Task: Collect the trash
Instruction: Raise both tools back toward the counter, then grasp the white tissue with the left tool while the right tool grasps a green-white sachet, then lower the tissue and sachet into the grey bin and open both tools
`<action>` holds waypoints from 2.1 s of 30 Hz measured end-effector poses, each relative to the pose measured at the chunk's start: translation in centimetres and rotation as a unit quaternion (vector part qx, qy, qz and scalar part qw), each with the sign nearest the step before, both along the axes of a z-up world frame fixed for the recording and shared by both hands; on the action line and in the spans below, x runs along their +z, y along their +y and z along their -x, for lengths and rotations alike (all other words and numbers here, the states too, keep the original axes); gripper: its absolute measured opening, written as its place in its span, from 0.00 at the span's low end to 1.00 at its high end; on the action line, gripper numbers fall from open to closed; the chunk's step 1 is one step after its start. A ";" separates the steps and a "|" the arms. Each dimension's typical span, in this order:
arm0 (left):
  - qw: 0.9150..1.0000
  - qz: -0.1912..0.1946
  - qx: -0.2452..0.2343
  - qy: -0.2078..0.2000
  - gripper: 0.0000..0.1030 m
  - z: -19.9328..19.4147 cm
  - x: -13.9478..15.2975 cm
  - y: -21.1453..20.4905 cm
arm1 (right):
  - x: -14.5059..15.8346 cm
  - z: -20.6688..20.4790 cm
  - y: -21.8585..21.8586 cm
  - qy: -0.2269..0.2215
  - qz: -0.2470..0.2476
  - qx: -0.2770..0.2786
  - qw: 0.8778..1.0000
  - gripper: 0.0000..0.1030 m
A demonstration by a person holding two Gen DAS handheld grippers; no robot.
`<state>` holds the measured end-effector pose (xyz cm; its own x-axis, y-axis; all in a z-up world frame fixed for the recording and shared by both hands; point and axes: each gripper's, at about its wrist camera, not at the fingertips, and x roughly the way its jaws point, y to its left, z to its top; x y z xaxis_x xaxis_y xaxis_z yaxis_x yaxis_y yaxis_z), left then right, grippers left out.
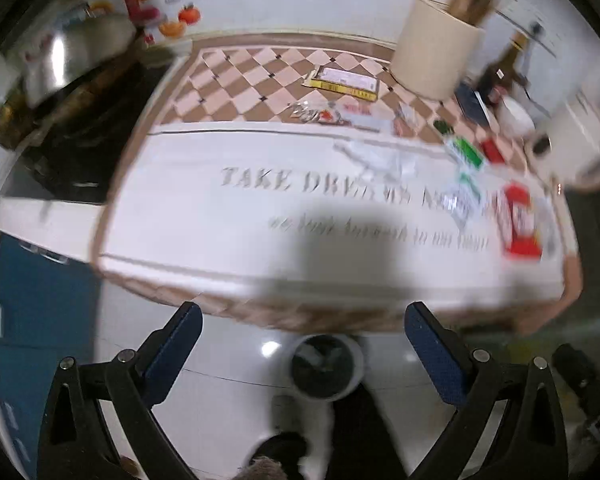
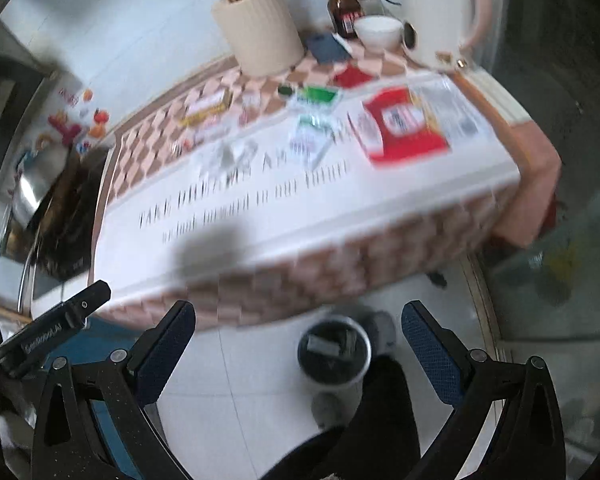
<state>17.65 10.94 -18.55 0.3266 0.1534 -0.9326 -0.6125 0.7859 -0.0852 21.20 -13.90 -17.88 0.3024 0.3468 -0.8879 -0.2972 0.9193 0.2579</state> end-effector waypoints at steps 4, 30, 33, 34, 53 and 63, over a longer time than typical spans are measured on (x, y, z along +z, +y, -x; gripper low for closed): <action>0.998 0.046 0.043 0.004 1.00 -6.9 -1.9 2.5 | -1.2 -8.4 2.2 0.018 -0.010 -0.005 1.000 1.00; 0.995 -0.044 0.030 0.081 0.03 -9.8 -9.5 3.8 | -14.4 -20.7 16.8 -0.017 0.090 0.116 0.989 0.14; 0.997 -0.050 0.006 0.052 0.03 -6.4 -7.2 2.7 | -11.8 -18.3 15.0 -0.025 0.053 0.097 0.994 0.14; 0.998 -0.052 -0.003 0.044 0.03 -5.4 -6.5 2.2 | -10.9 -17.1 14.3 -0.031 0.042 0.091 0.994 0.14; 0.989 0.005 -0.123 0.082 0.03 5.3 -13.6 -7.8 | -12.5 6.8 -2.0 0.031 0.012 0.034 0.999 0.14; 0.972 0.129 -0.078 0.178 0.04 5.0 -41.9 -7.4 | -39.3 8.3 -4.7 0.160 -0.002 0.056 0.985 0.14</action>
